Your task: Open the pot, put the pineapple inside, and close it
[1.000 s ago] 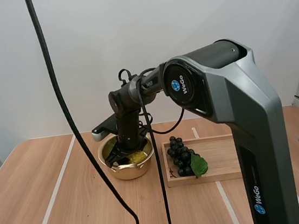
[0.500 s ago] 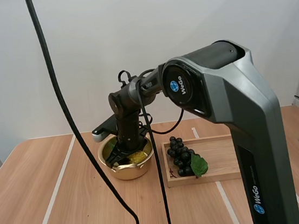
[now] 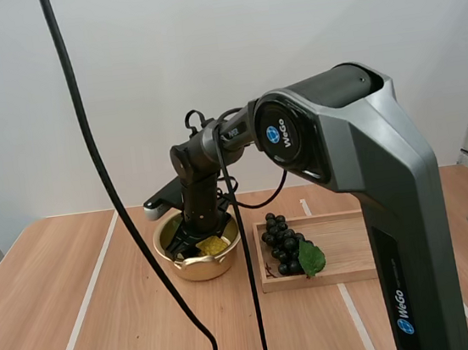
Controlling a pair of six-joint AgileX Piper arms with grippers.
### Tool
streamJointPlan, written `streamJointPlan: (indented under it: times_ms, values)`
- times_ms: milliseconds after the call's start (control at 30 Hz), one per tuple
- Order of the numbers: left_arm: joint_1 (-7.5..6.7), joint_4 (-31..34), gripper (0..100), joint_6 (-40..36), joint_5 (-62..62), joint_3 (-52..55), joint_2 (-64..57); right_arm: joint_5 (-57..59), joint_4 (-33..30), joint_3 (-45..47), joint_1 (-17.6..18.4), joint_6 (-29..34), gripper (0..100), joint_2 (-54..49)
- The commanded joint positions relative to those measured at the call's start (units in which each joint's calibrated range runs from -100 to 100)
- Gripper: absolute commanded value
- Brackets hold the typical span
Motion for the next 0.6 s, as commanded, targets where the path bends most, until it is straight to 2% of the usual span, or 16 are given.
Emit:
streamJointPlan:
  times_ms: [0,567]
  values:
    - [0.08,0.4,0,-0.6,0.1,-0.4,-0.5,-0.2,-0.1,0.3,0.0,-0.5,100,-0.1]
    - [0.08,0.4,0,-0.6,2.2,-0.4,-0.5,-0.1,-0.1,-1.0,0.0,-0.5,100,-3.6]
